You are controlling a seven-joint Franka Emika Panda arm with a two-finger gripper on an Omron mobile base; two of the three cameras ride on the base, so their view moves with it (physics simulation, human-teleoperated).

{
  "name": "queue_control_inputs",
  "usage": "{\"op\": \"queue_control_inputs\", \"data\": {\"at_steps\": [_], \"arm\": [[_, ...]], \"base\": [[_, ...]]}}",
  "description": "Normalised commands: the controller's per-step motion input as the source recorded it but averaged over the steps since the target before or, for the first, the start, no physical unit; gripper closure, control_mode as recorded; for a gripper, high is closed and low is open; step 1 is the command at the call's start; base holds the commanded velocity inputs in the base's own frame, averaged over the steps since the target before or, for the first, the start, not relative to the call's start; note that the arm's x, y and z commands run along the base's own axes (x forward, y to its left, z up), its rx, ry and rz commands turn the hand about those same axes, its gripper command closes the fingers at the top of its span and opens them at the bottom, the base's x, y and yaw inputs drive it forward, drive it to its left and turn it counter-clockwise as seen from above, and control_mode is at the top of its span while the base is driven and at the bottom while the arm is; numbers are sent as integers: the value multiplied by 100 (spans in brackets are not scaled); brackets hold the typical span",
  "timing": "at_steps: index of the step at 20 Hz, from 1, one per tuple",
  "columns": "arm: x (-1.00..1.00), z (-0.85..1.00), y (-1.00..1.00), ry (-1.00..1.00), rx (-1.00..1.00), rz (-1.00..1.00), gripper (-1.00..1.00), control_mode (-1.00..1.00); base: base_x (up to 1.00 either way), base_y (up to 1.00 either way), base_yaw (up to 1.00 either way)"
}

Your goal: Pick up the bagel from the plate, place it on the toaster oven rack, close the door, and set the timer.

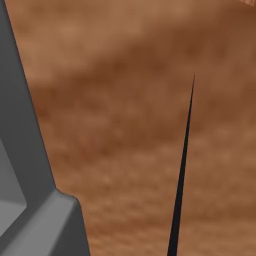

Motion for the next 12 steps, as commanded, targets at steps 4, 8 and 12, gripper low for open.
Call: {"op": "queue_control_inputs", "data": {"at_steps": [4,8,12], "arm": [[28,18,0,1,0,-8,-100,-100],[29,0,10,2,0,-8,100,-100],[22,4,0,0,0,-1,100,-100]], "base": [[0,0,0],[0,0,0],[0,0,0]]}}
